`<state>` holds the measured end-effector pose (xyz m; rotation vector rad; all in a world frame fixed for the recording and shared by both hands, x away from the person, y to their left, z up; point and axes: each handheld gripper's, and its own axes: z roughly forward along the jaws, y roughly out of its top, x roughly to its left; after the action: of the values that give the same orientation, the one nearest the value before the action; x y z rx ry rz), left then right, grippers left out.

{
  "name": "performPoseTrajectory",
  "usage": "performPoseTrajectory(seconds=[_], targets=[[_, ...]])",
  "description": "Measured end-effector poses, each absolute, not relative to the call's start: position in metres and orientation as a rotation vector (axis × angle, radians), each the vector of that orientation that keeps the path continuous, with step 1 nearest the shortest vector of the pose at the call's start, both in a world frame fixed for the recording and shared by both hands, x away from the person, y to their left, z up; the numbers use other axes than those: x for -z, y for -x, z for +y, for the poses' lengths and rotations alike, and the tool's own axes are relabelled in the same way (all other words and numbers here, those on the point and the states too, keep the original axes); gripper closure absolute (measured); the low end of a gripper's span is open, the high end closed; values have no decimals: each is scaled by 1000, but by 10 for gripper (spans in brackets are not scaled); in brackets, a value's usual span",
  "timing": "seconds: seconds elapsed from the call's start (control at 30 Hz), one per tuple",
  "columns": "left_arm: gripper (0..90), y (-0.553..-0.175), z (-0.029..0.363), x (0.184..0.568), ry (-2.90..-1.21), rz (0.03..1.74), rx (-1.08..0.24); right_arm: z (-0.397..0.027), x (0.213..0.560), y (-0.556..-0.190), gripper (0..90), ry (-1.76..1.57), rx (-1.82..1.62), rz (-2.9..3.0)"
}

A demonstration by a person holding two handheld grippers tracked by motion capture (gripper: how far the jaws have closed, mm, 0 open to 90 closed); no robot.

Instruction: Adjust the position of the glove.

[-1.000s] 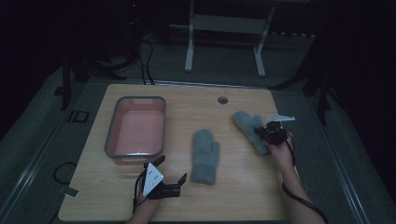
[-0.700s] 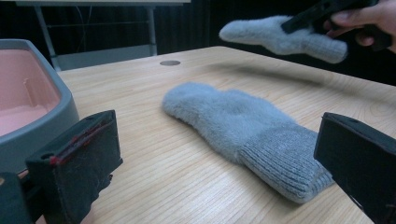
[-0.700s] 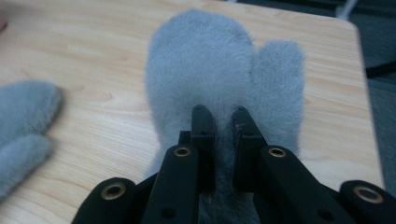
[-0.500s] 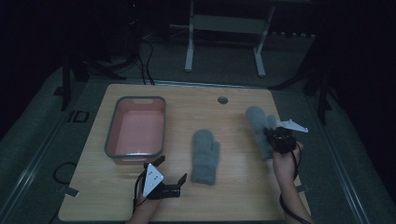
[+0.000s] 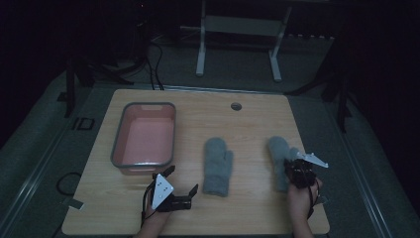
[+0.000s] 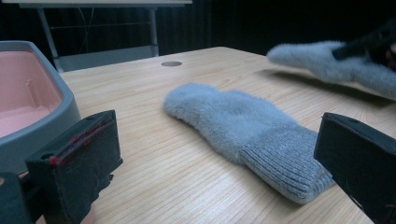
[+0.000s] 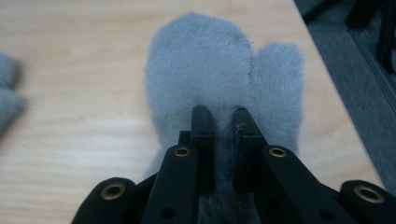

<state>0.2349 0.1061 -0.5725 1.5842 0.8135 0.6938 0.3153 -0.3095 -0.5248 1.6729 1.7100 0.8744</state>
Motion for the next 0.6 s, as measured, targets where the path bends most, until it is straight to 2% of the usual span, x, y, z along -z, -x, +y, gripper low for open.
performPoseTrajectory(seconds=[0.17,0.3,0.37,0.47,0.6], targets=[[9,-235,106,573,-1585,812,-694,-308,542,-317,813,-1709,-837,1741],[9,-235,106,572,-1587,811,-692,-306,543,-320,767,-1698,-824,1765],[9,-235,106,573,-1588,808,-694,-307,542,-321,703,-1705,-844,1783],[9,-235,106,573,-1587,807,-694,-309,537,-323,534,-1666,-869,1844],[9,-235,106,573,-1587,808,-691,-315,525,-323,433,-1584,-928,1946]])
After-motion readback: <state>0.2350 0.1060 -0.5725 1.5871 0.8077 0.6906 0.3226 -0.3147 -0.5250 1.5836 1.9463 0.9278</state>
